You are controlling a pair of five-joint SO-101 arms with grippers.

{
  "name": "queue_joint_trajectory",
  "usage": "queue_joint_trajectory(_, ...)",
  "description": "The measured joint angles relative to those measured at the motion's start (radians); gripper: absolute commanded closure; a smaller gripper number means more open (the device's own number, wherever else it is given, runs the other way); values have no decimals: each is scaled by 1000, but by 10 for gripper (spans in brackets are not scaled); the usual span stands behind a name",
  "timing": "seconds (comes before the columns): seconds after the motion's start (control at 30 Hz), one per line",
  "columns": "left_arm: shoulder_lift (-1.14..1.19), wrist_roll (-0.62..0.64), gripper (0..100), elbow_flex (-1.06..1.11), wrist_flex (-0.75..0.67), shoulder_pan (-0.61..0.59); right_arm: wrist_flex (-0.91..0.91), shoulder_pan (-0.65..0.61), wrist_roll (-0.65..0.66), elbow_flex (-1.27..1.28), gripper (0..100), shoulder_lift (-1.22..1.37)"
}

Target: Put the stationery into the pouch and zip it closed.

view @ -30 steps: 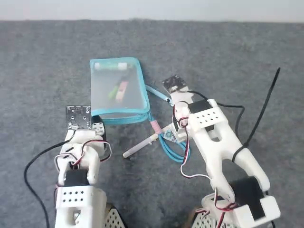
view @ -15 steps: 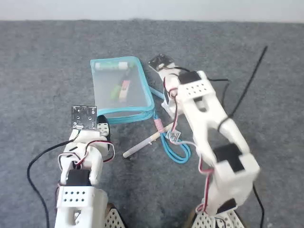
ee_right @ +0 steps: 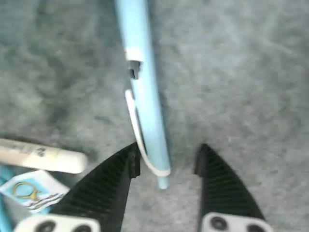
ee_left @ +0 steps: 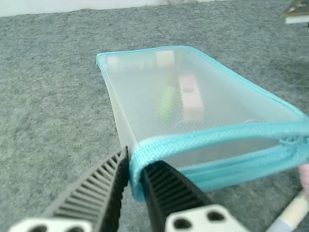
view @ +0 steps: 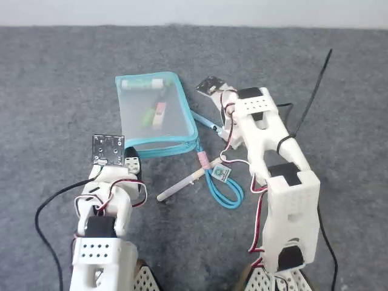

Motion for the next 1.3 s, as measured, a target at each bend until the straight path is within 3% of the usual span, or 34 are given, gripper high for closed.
queue_joint_trajectory(0.17,0,0,988,0,0,0,-11,3,-74,-2,996,6)
queue_joint_trajectory(0.37,0,0,988,0,0,0,44,54,-278,-5,993,8)
queue_joint_trajectory(0.53,0,0,988,0,0,0,153,186,-377,-5,993,8)
queue_joint_trajectory(0.8,0,0,988,0,0,0,187,397,-374,71,993,-35)
queue_joint_trajectory(0.97,0,0,988,0,0,0,55,402,-358,390,993,-305)
queue_joint_trajectory(1.07,0,0,988,0,0,0,-3,341,-322,614,993,-529)
queue_joint_trajectory(1.3,0,0,988,0,0,0,140,189,-219,779,993,-1034)
